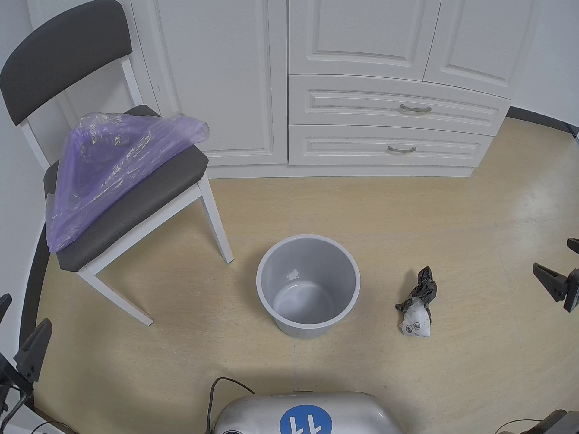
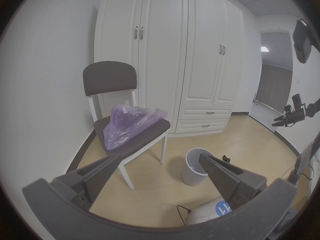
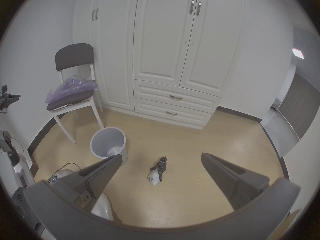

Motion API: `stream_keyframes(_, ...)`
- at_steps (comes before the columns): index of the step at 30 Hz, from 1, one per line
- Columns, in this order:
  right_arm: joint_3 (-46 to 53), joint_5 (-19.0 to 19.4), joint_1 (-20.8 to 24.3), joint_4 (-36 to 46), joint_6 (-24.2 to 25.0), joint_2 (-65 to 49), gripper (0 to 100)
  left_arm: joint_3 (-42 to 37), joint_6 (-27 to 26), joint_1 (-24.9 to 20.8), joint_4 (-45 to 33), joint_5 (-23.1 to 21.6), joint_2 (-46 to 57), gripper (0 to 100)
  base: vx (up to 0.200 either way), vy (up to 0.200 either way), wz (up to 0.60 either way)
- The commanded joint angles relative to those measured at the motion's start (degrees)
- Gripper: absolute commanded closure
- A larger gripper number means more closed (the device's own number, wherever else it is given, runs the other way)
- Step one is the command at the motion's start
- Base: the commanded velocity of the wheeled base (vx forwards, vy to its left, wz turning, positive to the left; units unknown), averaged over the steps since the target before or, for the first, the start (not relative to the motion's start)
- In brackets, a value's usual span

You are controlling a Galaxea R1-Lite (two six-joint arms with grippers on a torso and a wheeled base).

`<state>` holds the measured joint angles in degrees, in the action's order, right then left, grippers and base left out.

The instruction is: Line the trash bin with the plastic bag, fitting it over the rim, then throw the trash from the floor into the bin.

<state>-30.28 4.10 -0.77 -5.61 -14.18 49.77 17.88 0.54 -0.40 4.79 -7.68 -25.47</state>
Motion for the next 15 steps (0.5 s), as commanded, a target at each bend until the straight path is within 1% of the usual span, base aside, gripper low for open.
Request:
stream_keyframes(1, -1.27, -0.05, 0.42, 0.07, 0.03, 3.31, 0, 3.03, 0.08, 1.28, 2.24, 0.39, -10.04, 0, 0.000, 0.000, 0.00)
stream_keyframes(3, -1.10, 0.21, 0.42, -0.11, 0.12, 3.22, 0, 3.47, -0.01, 1.72, 3.12, 0.74, -11.71, 0, 0.000, 0.000, 0.00)
stream_keyframes(4, -0.66, 0.56, 0.59, -0.37, 1.43, 3.75, 0, 4.70, -0.27, 3.13, 5.76, 2.41, -16.11, 0, 0.000, 0.000, 0.00)
stream_keyframes(6, -0.22, 0.56, 0.94, -1.07, 2.58, 3.75, 0, 5.41, -0.89, 3.74, 7.07, 3.55, -18.92, 0, 0.000, 0.000, 0.00)
stream_keyframes(7, 1.28, 0.56, 3.49, -3.71, 5.56, 3.75, 0, 6.64, -2.82, 4.71, 9.18, 6.10, -24.02, 0, 0.000, 0.000, 0.00)
stream_keyframes(9, 3.04, 0.30, 7.10, -7.58, 9.43, 3.84, 0, 7.34, -4.49, 5.85, 11.21, 8.91, -28.24, 0, 0.000, 0.000, 0.00)
stream_keyframes(10, 4.27, 0.12, 8.94, -10.56, 12.77, 3.93, 0, 7.69, -5.55, 6.55, 12.35, 10.32, -30.52, 0, 0.000, 0.000, 0.00)
stream_keyframes(12, 6.73, 0.21, 11.14, -16.19, 18.84, 3.93, 0, 8.04, -7.30, 7.61, 14.37, 11.64, -34.04, 0, 0.000, 0.000, 0.00)
stream_keyframes(13, 6.90, 0.30, 11.40, -16.80, 19.71, 4.01, 0, 8.13, -7.66, 7.79, 14.55, 11.72, -34.48, 0, 0.000, 0.000, 0.00)
stream_keyframes(14, 7.17, 0.12, 12.63, -20.06, 22.35, 5.16, 0, 8.22, -9.41, 9.10, 15.25, 11.90, -36.06, 0, 0.000, 0.000, 0.00)
stream_keyframes(15, 7.17, 0.03, 12.90, -21.37, 22.88, 5.77, 0, 8.22, -10.56, 10.51, 15.42, 11.90, -36.85, 0, 0.000, 0.000, 0.00)
